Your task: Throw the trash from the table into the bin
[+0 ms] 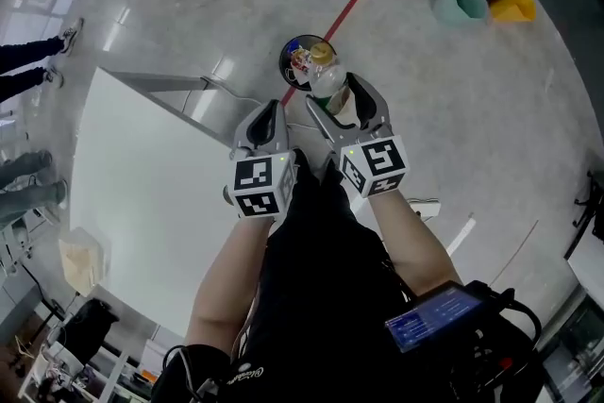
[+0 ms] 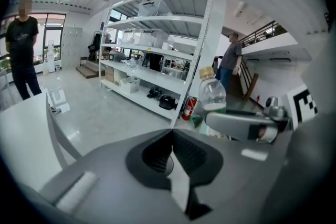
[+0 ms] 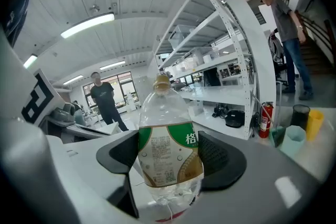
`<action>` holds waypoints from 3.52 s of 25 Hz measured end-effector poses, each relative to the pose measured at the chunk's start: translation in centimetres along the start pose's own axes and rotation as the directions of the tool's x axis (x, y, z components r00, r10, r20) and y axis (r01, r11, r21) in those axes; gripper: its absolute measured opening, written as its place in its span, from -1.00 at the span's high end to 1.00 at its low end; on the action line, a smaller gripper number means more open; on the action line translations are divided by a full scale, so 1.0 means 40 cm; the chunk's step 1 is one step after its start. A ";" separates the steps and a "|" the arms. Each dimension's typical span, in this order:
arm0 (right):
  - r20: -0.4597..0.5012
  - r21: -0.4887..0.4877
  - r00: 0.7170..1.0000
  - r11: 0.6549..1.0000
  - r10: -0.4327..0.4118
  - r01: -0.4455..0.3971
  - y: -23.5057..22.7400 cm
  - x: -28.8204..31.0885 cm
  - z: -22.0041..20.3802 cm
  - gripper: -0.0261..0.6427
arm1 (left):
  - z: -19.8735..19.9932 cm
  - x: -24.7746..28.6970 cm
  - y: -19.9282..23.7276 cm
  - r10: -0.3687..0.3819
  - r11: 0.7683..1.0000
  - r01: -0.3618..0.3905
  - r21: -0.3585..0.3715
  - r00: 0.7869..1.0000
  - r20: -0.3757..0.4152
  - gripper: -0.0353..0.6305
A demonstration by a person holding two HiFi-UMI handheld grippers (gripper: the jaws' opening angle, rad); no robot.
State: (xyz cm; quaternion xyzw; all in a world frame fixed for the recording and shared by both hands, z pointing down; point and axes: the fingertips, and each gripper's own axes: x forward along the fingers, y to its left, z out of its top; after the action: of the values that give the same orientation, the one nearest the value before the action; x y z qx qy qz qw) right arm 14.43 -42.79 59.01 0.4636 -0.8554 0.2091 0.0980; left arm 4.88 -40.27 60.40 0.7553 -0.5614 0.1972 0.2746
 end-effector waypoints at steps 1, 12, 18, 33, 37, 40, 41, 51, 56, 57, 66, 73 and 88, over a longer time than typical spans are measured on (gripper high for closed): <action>-0.009 0.010 1.000 1.000 -0.006 0.006 -0.010 0.017 -0.020 -0.13 | -0.013 0.016 0.004 -0.003 1.000 0.003 -0.006 1.000 -0.013 0.87; -0.142 0.029 0.986 0.995 -0.087 0.092 -0.153 0.272 -0.197 -0.13 | -0.101 0.200 0.072 -0.022 0.998 0.013 -0.065 0.991 -0.134 0.87; -0.241 0.012 0.960 0.989 -0.142 0.149 -0.221 0.430 -0.331 -0.12 | -0.116 0.232 0.101 -0.019 0.996 0.007 -0.086 0.990 -0.138 0.87; -0.290 -0.029 0.940 0.983 -0.181 0.181 -0.283 0.518 -0.475 -0.21 | -0.108 0.220 0.147 -0.021 0.995 0.013 -0.098 0.996 -0.081 0.87; -0.279 -0.025 0.945 0.985 -0.171 0.171 -0.276 0.509 -0.474 -0.28 | -0.107 0.219 0.154 -0.021 0.995 0.013 -0.103 0.997 -0.073 0.87; -0.263 -0.018 0.950 0.985 -0.168 0.170 -0.264 0.479 -0.453 -0.29 | -0.104 0.211 0.148 -0.028 0.993 0.021 -0.113 0.998 -0.064 0.87; -0.251 -0.011 0.953 0.985 -0.167 0.170 -0.261 0.465 -0.436 -0.29 | -0.098 0.208 0.143 -0.031 0.993 0.025 -0.114 0.998 -0.056 0.87; -0.050 0.015 0.982 0.983 -0.184 0.185 -0.204 0.202 -0.111 -0.09 | 0.032 0.077 0.074 -0.019 0.995 0.025 -0.097 0.998 0.065 0.87; 0.097 -0.016 0.979 0.983 -0.180 0.183 -0.159 0.064 0.133 0.03 | 0.176 -0.015 0.019 -0.008 0.999 0.015 -0.034 0.984 0.177 0.87; 0.125 -0.022 0.976 0.983 -0.176 0.180 -0.153 0.035 0.178 0.04 | 0.203 -0.030 0.001 -0.010 1.000 0.014 -0.020 0.980 0.198 0.87; 0.282 -0.112 0.949 0.978 -0.139 0.177 -0.077 -0.219 0.437 0.05 | 0.414 -0.206 -0.147 -0.040 0.997 0.012 0.074 0.918 0.394 0.87; 0.342 -0.154 0.932 0.971 -0.124 0.186 -0.002 -0.320 0.504 0.38 | 0.480 -0.294 -0.217 -0.080 0.991 0.021 0.132 0.885 0.459 0.87; 0.352 -0.186 0.926 0.959 -0.136 0.211 0.023 -0.349 0.535 0.92 | 0.490 -0.319 -0.272 -0.125 0.982 0.041 0.186 0.875 0.467 0.87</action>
State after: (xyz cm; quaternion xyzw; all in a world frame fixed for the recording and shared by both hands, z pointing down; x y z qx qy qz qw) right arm 21.91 -41.43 34.60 0.5528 -0.8328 0.0212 0.0199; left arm 11.37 -40.91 35.45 0.8246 -0.5598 0.0406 0.0707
